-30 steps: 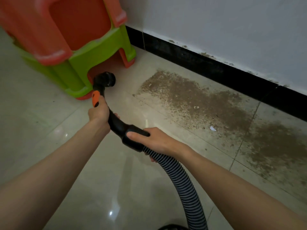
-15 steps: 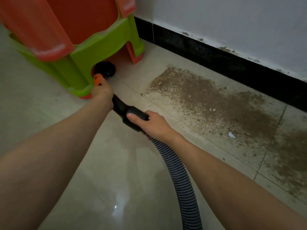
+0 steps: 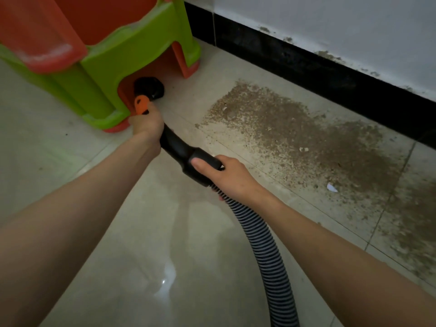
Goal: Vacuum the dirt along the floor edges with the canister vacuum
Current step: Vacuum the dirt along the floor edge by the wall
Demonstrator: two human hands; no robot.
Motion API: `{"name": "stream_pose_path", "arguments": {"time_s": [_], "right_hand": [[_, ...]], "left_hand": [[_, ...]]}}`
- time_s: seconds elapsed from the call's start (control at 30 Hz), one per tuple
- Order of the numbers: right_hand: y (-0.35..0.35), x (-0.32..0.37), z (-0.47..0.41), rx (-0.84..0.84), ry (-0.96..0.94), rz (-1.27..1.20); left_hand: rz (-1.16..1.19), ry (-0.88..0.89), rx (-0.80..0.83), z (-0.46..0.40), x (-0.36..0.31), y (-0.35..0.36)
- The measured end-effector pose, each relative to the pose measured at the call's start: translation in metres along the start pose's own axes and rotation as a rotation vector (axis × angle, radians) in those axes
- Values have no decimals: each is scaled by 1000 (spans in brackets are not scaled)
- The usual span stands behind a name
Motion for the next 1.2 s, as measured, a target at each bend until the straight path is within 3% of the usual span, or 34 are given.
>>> {"name": "stream_pose_path", "arguments": {"time_s": [0.2, 0.47, 0.67, 0.83, 1.0, 1.2], "right_hand": [[2, 9, 8, -43, -7, 26], [-23, -14, 46, -7, 38, -26], [-48, -22, 48, -86, 30, -34], [-62, -16, 21, -158, 42, -98], [-64, -10, -11, -139, 33, -98], [-74, -13, -32, -147, 119, -261]], "left_hand": [[-75, 24, 60, 9, -14, 1], [-133, -18, 52, 47, 15, 6], [-86, -54, 125, 77, 7, 31], [-148, 49, 243, 83, -25, 63], [-190, 133, 180, 69, -40, 79], [-156, 198, 231, 76, -52, 104]]}}
Point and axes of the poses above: each hand's wrist, its own z-axis away from the middle knuckle, its own y-axis out of the palm, x = y × z, the point moved 1 cm from there along -z, towards the middle knuckle, and after that the axes turned 7 degrees about -x, right-handed, at the moved point
